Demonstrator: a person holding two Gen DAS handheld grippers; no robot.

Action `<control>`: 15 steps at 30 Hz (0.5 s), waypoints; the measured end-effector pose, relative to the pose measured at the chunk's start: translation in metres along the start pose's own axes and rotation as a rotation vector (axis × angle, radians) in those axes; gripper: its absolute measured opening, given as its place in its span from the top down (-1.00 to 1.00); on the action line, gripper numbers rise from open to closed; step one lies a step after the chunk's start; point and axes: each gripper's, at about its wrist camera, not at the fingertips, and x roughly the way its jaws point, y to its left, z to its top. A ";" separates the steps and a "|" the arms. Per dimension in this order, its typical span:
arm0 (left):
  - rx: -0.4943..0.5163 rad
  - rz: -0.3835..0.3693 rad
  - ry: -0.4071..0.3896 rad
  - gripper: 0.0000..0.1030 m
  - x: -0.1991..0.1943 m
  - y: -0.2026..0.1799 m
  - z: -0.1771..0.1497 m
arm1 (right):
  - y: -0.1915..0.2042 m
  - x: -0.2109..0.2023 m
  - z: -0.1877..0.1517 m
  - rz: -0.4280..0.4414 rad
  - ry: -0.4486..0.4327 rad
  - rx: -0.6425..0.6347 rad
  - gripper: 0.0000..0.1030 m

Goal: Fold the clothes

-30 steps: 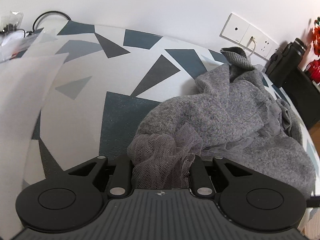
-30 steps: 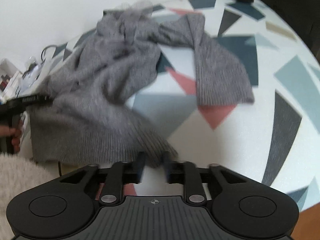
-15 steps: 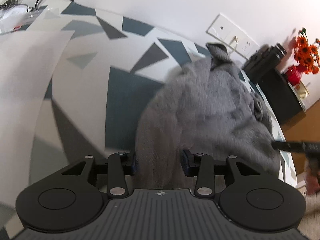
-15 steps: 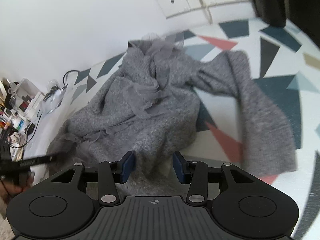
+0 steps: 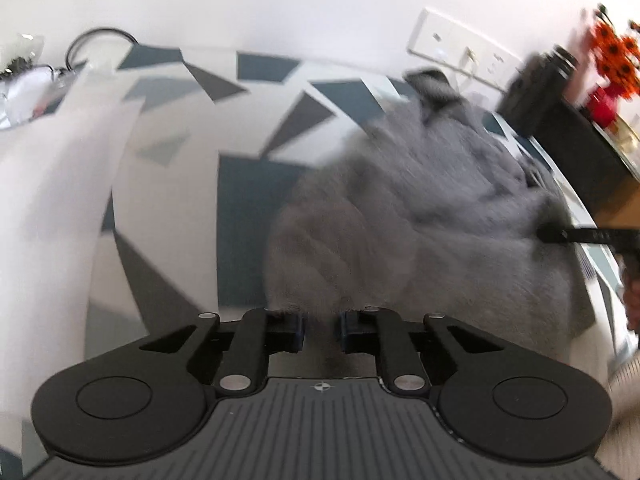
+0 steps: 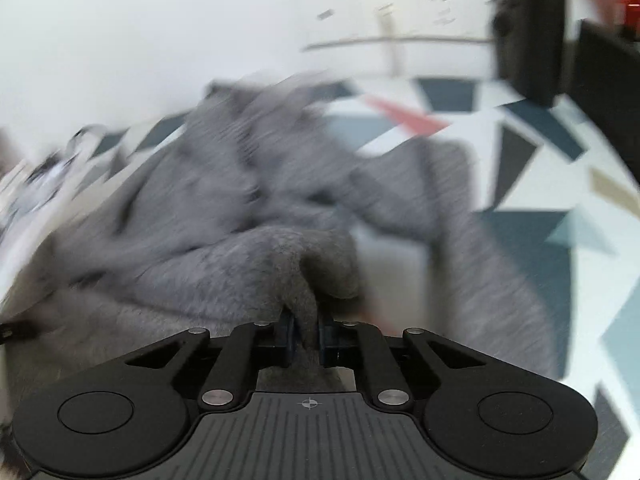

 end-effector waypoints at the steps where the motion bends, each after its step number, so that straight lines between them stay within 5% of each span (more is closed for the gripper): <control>1: -0.003 0.004 -0.010 0.69 0.006 -0.001 0.005 | -0.005 0.003 0.003 -0.021 -0.013 0.014 0.82; 4: 0.010 0.005 -0.024 0.69 0.023 -0.006 0.019 | -0.010 0.012 0.002 -0.052 -0.022 0.026 0.74; 6: 0.031 -0.009 -0.013 0.65 0.028 -0.010 0.022 | -0.009 0.011 -0.002 -0.083 -0.020 0.032 0.30; 11: 0.009 -0.083 0.029 0.34 0.015 -0.002 0.010 | -0.026 -0.017 -0.019 -0.022 -0.018 0.064 0.22; 15: -0.024 -0.125 0.092 0.33 0.004 0.005 -0.012 | -0.039 -0.039 -0.036 0.030 0.001 0.113 0.19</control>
